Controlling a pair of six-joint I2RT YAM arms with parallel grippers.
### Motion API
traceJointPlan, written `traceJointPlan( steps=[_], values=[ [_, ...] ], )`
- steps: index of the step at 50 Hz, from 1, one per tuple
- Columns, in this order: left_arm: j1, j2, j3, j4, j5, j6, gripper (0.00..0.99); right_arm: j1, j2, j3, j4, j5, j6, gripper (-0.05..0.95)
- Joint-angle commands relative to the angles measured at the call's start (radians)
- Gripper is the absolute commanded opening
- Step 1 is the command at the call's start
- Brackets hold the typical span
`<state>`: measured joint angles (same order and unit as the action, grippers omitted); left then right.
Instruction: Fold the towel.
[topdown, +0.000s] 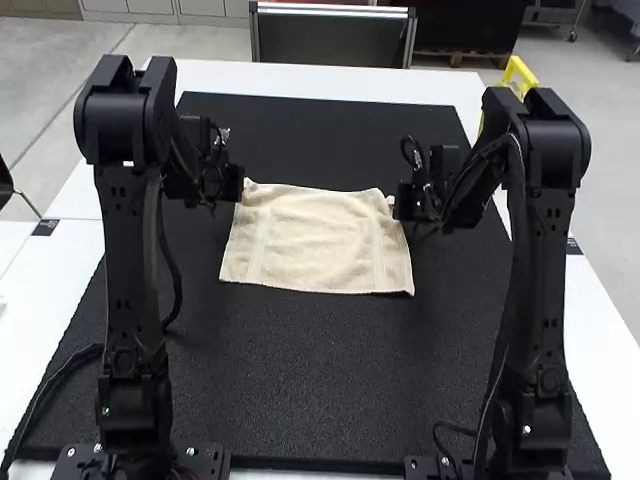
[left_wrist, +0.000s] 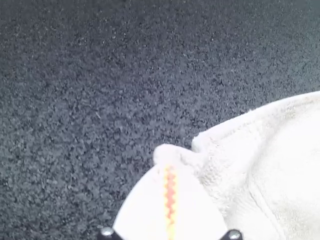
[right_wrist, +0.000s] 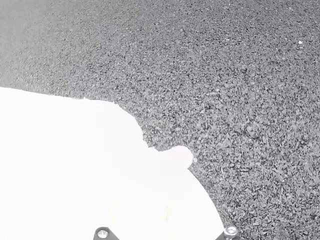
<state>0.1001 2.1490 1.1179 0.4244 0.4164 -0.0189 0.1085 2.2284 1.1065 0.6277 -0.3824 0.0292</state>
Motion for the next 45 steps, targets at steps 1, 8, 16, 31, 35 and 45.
traceJointPlan(
  steps=[1,8,16,31,35,45],
  values=[
    [0.015,-0.049,-0.023,0.013,0.015,0.02,0.023,-0.021,-0.062,-0.008,0.01,-0.018,0.009,-0.02],
    [0.027,-0.075,-0.046,0.02,0.021,0.025,0.023,-0.036,-0.079,-0.02,0.013,-0.018,0.008,-0.02],
    [0.043,-0.101,-0.061,0.025,0.022,0.03,0.023,-0.056,-0.088,-0.03,0.02,-0.018,0.008,-0.02],
    [0.044,-0.146,-0.093,0.027,0.032,0.031,0.023,-0.076,-0.124,-0.057,0.023,-0.029,0.001,-0.02],
    [0.044,-0.163,-0.107,0.028,0.035,0.031,0.023,-0.081,-0.135,-0.063,0.023,-0.035,0.0,-0.02],
    [0.044,-0.207,-0.13,0.028,0.044,0.031,0.023,-0.092,-0.158,-0.073,0.023,-0.044,-0.002,-0.02]
  ],
)
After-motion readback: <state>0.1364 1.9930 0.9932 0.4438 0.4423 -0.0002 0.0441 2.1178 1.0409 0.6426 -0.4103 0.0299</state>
